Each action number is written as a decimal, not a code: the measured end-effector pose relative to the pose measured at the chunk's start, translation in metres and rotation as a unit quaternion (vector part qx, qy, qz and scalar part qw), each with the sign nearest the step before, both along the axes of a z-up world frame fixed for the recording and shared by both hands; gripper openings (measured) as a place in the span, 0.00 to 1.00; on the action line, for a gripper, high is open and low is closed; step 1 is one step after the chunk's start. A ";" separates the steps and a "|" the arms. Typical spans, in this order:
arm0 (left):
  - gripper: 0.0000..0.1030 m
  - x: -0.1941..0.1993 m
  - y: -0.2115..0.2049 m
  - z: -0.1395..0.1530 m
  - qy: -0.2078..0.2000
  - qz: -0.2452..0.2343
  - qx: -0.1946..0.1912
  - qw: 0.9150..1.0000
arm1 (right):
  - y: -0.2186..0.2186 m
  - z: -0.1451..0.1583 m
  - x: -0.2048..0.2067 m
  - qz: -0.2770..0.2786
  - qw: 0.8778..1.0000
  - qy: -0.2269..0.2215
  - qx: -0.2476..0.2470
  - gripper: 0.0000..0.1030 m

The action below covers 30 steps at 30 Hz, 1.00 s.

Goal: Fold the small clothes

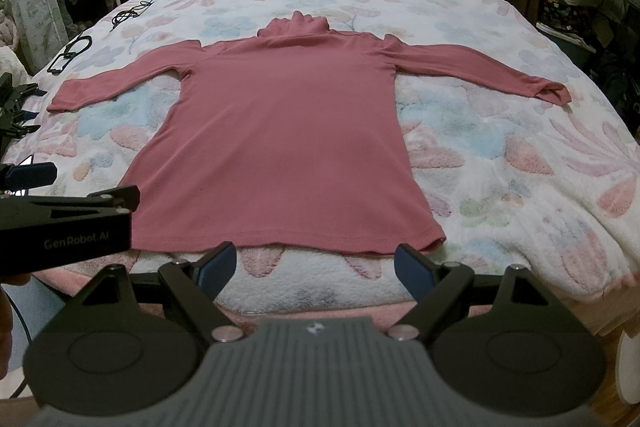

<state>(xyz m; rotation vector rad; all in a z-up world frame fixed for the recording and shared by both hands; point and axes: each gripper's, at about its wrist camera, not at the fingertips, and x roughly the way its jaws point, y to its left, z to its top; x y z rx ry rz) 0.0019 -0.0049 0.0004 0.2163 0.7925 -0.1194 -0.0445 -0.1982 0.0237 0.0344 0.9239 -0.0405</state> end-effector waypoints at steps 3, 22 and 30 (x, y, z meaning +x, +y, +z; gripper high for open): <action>1.00 0.000 0.000 0.000 0.000 0.000 0.000 1.000 | -0.001 0.000 0.000 -0.001 1.000 -0.001 0.000 0.80; 1.00 0.000 -0.005 0.002 0.002 -0.002 -0.002 1.000 | -0.007 -0.002 -0.001 -0.005 1.000 -0.001 0.000 0.80; 1.00 -0.001 -0.006 0.002 0.003 -0.003 -0.005 1.000 | -0.007 -0.002 -0.001 -0.004 1.000 -0.001 0.000 0.80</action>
